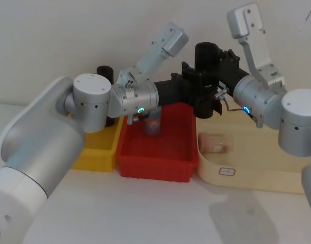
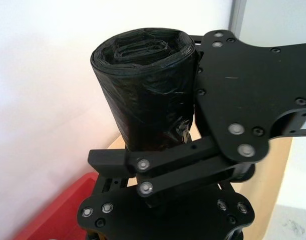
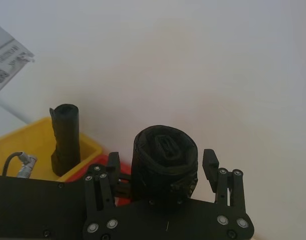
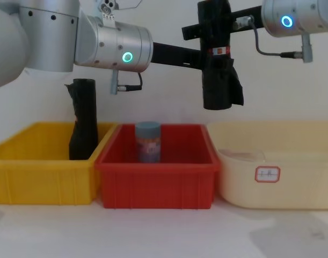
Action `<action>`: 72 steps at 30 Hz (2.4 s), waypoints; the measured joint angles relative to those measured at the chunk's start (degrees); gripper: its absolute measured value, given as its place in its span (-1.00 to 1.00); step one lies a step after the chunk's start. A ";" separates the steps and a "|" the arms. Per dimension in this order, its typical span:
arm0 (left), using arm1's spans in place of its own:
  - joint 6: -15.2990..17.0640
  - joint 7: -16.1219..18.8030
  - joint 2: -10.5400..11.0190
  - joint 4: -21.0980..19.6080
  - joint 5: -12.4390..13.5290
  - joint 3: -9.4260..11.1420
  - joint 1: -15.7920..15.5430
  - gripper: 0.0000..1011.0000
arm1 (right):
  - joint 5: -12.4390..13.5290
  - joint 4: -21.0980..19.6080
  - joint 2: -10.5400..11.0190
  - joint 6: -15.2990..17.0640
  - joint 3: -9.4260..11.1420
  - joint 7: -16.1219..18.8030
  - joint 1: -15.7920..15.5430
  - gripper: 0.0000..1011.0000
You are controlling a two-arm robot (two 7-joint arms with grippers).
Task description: Pick up the garbage bag with the one hand and transfer it to the other hand.
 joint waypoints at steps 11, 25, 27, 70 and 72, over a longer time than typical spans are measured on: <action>0.01 0.03 0.00 -0.03 0.01 -0.01 0.00 -0.04 | -1.26 1.93 -0.42 0.69 -0.61 -0.22 1.54 0.91; 0.00 0.04 -0.01 -0.04 0.01 0.00 -0.01 -0.04 | -1.85 2.88 -0.67 1.07 -0.92 -0.27 2.24 0.16; 0.00 0.03 -0.01 -0.04 0.01 0.00 -0.01 -0.04 | -1.89 2.97 -0.69 1.10 -0.93 -0.27 2.33 0.06; -0.03 -0.06 0.00 -0.04 -0.03 0.00 -0.01 0.98 | -4.63 3.20 -1.14 3.40 -0.45 -4.04 2.76 0.01; -0.03 -0.06 0.00 -0.04 -0.03 0.00 -0.01 0.98 | -5.17 3.20 -1.27 4.01 -0.14 -5.04 2.82 0.01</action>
